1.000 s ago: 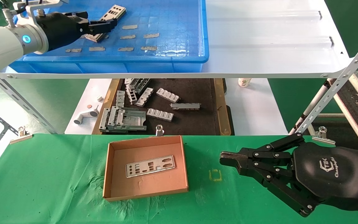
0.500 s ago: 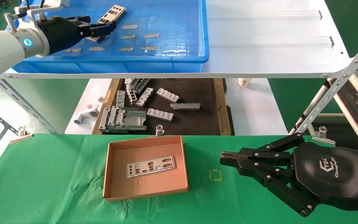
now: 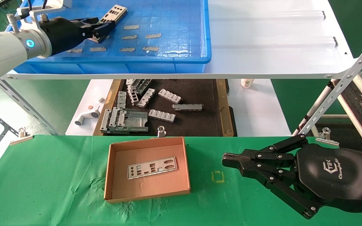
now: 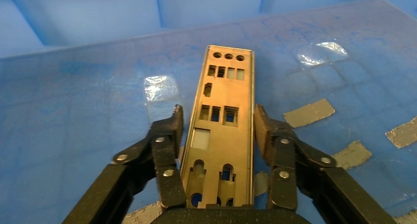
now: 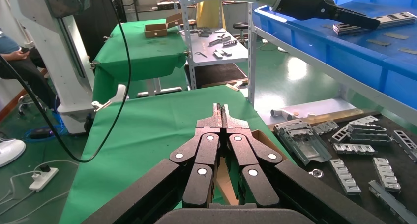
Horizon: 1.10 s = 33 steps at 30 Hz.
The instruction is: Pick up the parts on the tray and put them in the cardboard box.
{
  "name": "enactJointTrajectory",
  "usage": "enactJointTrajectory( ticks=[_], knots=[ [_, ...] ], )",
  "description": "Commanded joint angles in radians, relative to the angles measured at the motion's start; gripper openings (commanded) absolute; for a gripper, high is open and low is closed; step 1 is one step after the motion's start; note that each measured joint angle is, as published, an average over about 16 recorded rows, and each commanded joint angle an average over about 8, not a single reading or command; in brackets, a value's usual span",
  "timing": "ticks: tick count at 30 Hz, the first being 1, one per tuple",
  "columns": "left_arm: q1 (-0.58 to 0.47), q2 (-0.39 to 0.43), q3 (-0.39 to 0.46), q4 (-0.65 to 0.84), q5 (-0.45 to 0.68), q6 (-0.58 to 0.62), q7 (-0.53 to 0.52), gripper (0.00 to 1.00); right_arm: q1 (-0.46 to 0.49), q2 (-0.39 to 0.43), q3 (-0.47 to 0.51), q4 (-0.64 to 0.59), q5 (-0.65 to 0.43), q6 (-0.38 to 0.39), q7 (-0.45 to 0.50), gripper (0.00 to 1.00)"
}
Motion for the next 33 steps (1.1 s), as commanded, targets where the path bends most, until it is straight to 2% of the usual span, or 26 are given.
enactJointTrajectory(
  ticks=[1,17,19,21,26,28,29,33],
  knots=[
    [0.0,0.0,0.0,-0.002,0.001,-0.002,0.0,0.0,0.0,0.0,0.0,0.0,0.0,0.0,0.0,0.0],
    [-0.002,0.0,0.0,-0.003,0.0,-0.01,0.001,0.0,0.0,0.0,0.0,0.0,0.0,0.0,0.0,0.0],
    [-0.001,0.001,0.0,-0.002,0.001,-0.011,0.0,0.03,0.0,0.0,0.0,0.0,0.0,0.0,0.0,0.0],
    [0.0,0.001,0.001,-0.001,0.002,-0.012,-0.001,0.16,0.0,0.0,0.0,0.0,0.0,0.0,0.0,0.0],
    [0.0,0.002,0.004,-0.001,0.005,-0.014,-0.002,0.78,0.0,0.0,0.0,0.0,0.0,0.0,0.0,0.0],
    [0.0,0.002,0.004,-0.001,0.006,-0.014,-0.002,0.95,0.0,0.0,0.0,0.0,0.0,0.0,0.0,0.0],
    [0.0,0.002,0.005,-0.001,0.007,-0.014,-0.003,1.0,0.0,0.0,0.0,0.0,0.0,0.0,0.0,0.0],
    [0.001,0.001,0.005,-0.001,0.008,-0.012,-0.005,1.0,0.0,0.0,0.0,0.0,0.0,0.0,0.0,0.0]
  ],
)
